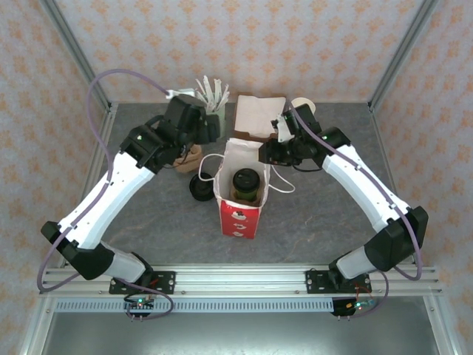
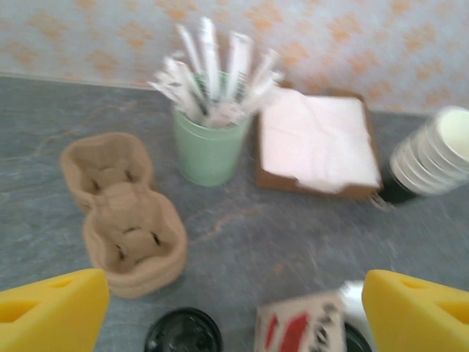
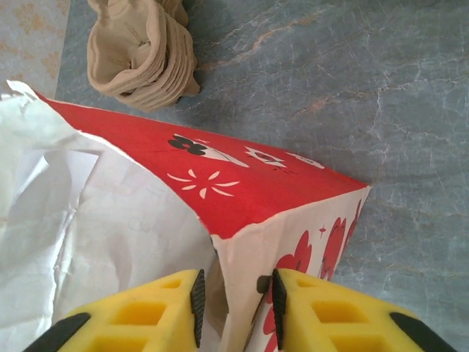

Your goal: Pack the takeout coffee

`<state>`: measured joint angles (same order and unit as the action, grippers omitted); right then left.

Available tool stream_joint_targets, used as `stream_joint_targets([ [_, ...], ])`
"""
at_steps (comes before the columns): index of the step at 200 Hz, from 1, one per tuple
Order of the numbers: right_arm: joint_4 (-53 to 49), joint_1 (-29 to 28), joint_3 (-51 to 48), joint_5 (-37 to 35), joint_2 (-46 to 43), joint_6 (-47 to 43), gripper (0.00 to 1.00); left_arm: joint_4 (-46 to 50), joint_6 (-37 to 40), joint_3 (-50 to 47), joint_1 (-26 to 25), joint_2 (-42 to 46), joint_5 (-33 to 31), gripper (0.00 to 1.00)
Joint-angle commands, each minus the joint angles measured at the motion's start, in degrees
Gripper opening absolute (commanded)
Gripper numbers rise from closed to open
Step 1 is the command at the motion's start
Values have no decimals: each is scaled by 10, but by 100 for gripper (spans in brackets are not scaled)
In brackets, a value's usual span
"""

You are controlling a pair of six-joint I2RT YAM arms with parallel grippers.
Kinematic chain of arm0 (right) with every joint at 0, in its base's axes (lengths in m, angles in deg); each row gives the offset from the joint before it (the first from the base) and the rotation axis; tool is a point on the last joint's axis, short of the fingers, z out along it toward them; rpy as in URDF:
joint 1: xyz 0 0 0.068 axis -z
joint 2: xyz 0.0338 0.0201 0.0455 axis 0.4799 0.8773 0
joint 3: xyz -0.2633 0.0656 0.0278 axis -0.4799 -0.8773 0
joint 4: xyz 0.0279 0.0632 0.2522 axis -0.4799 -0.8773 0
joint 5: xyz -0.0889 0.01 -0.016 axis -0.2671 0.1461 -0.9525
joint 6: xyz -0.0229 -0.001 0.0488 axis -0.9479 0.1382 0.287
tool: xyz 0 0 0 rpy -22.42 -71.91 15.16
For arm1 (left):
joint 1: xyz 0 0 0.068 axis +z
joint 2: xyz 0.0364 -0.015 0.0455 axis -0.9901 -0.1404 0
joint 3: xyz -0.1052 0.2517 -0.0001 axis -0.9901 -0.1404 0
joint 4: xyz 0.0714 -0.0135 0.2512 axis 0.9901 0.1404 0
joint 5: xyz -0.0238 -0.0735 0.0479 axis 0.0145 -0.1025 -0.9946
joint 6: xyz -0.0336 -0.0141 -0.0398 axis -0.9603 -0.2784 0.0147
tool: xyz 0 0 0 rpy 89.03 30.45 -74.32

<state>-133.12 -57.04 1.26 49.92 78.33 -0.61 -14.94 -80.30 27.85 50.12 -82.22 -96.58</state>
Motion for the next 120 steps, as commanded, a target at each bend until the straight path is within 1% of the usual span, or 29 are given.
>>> stream_joint_targets([
  [1,17,-2,22,10,-10,-55,25,-58,-7,-26,47,14,4,91],
  [18,39,-2,10,26,-24,-75,23,-74,-7,-39,74,10,0,93],
  [41,55,-3,-5,43,-38,-96,21,-123,17,-69,94,8,1,95],
  [72,53,-2,1,67,-34,-105,14,-206,39,-114,118,10,24,96],
  [92,66,-2,-5,86,-36,-109,9,-216,56,-114,126,-7,35,99],
  [111,77,-2,-18,74,-42,-117,4,-206,64,-100,133,-27,47,100],
  [120,77,-2,-19,68,-42,-118,3,-202,62,-96,138,-35,63,100],
])
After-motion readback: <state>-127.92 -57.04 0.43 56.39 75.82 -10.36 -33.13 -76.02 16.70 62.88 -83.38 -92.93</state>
